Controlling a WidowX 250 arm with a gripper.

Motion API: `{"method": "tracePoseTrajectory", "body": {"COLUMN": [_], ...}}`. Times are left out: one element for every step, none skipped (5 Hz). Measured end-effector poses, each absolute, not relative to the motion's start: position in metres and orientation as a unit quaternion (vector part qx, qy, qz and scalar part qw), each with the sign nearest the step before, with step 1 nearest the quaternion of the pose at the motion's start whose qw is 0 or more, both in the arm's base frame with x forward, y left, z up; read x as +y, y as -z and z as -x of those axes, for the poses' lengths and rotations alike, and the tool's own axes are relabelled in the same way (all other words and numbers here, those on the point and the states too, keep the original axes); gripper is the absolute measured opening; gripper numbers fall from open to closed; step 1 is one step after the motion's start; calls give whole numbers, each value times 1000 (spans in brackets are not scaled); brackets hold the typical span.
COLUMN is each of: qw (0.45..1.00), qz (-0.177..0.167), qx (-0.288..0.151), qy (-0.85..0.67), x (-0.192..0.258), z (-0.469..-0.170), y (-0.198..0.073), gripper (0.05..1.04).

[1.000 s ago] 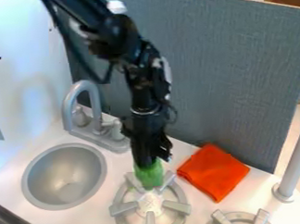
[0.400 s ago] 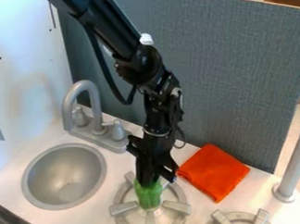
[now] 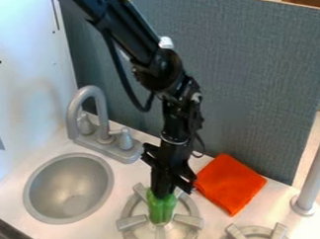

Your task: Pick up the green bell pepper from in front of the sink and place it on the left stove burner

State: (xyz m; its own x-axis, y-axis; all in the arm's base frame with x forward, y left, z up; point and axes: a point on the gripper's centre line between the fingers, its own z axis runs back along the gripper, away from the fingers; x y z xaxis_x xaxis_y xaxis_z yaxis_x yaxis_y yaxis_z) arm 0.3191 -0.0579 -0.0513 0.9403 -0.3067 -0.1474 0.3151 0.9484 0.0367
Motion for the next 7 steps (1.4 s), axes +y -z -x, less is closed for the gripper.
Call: {"method": "tracePoseTrajectory", "body": {"qw": [987, 988, 990, 989, 989, 987, 980], "qz": [-34, -27, -25, -27, -29, -28, -23], "qx": [68, 66, 52, 35, 23, 17, 30], "qy": [139, 138, 132, 139, 145, 160, 196], "x": [-61, -62, -61, -59, -58, -56, -66], "z": [-321, -314, -309, -308, -302, -288, -246], "y": [52, 50, 39, 25, 11, -1, -16], "gripper": [352, 613, 910, 1007, 1003, 1001, 1001]}}
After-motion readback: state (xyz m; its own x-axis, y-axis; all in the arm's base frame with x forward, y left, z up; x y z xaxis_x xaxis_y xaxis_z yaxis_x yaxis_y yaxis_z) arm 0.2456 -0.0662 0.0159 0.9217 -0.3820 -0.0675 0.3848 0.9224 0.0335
